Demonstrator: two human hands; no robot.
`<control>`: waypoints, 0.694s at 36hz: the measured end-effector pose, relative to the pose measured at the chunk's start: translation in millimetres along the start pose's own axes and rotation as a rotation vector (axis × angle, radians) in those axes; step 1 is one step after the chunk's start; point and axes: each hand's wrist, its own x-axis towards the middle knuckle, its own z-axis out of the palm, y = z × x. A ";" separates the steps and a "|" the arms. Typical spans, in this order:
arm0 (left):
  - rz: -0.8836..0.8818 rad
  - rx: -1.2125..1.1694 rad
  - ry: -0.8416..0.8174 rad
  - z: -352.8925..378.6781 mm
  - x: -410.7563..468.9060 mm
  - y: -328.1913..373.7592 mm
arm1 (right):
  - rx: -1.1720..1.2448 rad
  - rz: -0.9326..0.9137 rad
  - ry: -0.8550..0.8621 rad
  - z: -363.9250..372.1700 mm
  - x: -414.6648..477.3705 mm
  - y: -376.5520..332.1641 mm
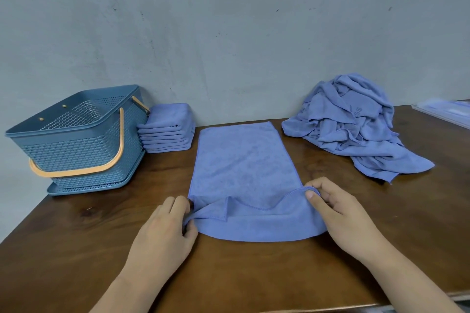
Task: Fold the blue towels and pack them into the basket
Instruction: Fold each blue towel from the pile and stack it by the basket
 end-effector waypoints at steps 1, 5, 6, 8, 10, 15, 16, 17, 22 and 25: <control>-0.011 0.004 0.018 -1.0 -0.1 0.2 | 0.003 0.001 0.001 0.2 -0.1 -0.1; -0.020 0.012 0.102 -6.1 -0.4 0.0 | 0.002 0.007 0.004 0.7 0.6 -0.3; -0.007 0.013 0.105 -6.5 -0.7 0.4 | 0.003 0.009 0.003 0.8 0.7 -0.3; 0.027 0.009 0.083 -5.1 -1.3 1.6 | 0.002 0.016 -0.002 0.7 0.9 0.0; 0.002 -0.033 0.039 -4.0 -1.9 2.4 | -0.013 0.015 -0.003 0.5 0.9 0.1; -0.050 -0.124 -0.001 -3.2 -2.4 -2.5 | -0.004 0.011 -0.010 0.2 0.5 0.8; -0.069 -0.173 -0.011 -3.5 -2.4 -3.4 | -0.002 0.011 -0.013 0.2 0.5 1.0; -0.099 -0.248 -0.031 -3.9 -2.6 -4.3 | 0.001 0.012 -0.016 0.5 0.7 1.0; -0.202 -0.753 -0.032 -17.3 1.3 -2.8 | 0.045 0.011 0.017 -0.6 1.6 2.0; -0.281 -0.956 0.002 -26.0 5.2 -10.0 | 0.101 0.021 0.064 -3.1 2.5 4.1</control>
